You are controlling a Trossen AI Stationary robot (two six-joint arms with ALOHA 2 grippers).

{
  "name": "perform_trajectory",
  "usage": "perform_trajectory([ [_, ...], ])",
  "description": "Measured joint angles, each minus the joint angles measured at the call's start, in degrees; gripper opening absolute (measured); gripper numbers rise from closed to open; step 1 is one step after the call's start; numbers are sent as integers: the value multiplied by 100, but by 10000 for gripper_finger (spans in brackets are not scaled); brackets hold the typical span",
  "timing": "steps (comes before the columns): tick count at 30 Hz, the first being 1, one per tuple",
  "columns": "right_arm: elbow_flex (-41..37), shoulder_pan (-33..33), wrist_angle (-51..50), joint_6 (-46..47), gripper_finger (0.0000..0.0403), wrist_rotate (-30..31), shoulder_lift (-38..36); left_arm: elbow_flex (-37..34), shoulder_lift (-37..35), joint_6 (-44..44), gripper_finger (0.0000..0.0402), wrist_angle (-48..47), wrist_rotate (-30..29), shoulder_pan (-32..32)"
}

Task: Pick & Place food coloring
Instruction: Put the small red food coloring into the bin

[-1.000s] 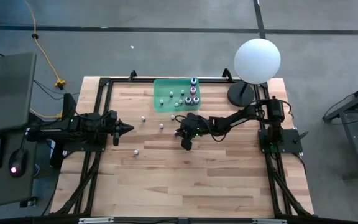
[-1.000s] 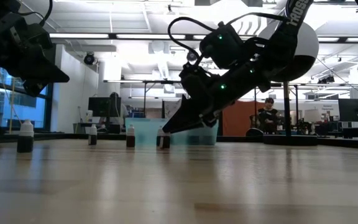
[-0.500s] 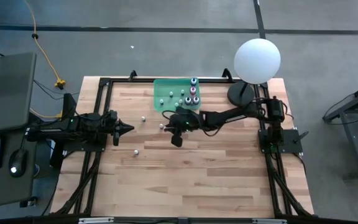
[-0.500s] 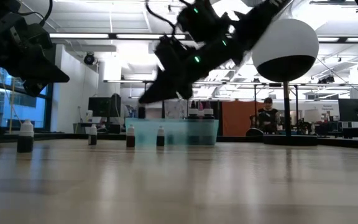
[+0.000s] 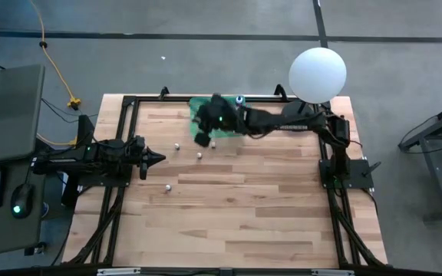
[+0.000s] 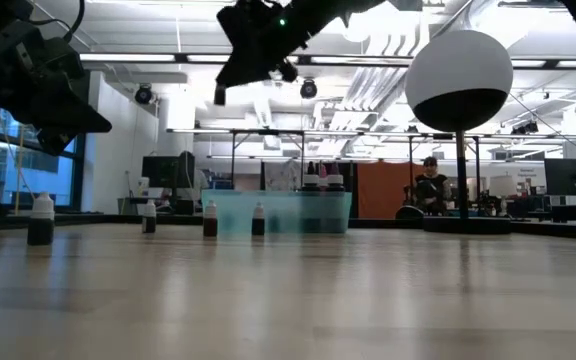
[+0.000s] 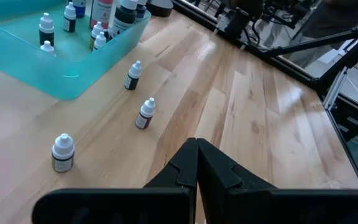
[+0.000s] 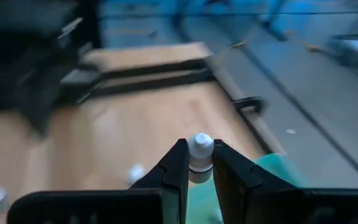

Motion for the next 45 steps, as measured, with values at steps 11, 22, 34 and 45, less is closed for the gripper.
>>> perform_trajectory([
  [11,245,-808,174,1348,51,1277,261,1,0,0,0,0,0,1],
  [22,236,-1236,274,2648,51,1019,1209,0,1,0,0,0,0,1],
  [34,236,-1199,278,3734,51,1463,1355,2,0,0,0,0,0,2],
  [45,236,-809,542,3475,51,1281,1353,0,1,0,0,0,1,1],
])
